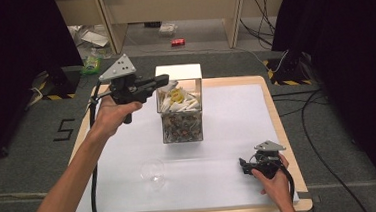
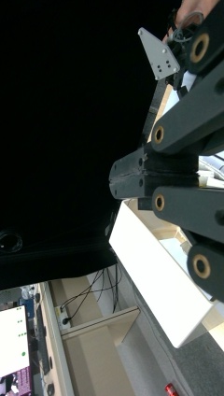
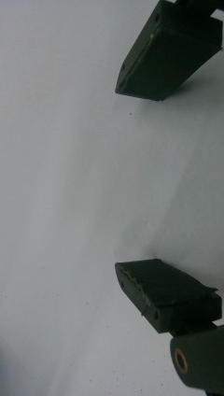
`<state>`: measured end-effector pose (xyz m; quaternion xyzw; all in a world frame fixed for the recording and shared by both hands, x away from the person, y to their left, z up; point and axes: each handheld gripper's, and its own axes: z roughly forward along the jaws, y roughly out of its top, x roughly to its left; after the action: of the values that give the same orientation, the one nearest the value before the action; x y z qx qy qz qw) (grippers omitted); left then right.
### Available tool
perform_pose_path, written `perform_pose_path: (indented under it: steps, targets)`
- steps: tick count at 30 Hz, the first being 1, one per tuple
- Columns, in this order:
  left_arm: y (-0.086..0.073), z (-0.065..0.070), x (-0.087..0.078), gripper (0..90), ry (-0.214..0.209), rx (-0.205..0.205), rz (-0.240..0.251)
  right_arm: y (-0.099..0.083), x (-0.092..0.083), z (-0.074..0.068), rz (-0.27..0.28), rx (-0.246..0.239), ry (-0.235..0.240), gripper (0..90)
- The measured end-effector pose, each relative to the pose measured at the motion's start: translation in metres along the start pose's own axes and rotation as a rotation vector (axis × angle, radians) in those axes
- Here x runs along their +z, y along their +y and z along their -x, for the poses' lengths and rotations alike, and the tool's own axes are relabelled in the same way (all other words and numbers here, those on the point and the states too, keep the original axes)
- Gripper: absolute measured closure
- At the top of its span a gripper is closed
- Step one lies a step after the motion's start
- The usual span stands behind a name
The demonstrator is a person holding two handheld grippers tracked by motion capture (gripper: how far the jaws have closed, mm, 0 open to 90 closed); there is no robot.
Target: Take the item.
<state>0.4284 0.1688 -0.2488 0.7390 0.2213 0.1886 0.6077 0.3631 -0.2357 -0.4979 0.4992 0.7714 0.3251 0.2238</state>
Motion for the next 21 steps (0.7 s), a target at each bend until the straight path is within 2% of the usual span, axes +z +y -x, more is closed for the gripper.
perform_pose_path:
  steps: [10,21]
  targets:
    - [-0.009,0.008,-0.022,89.3,-0.039,-0.030,0.046,0.000,0.000,0.000,0.000,0.000,0.000,13.3]
    - [-0.020,0.014,-0.042,89.3,-0.071,-0.041,0.065,0.000,0.000,0.000,0.000,0.000,0.000,13.3]
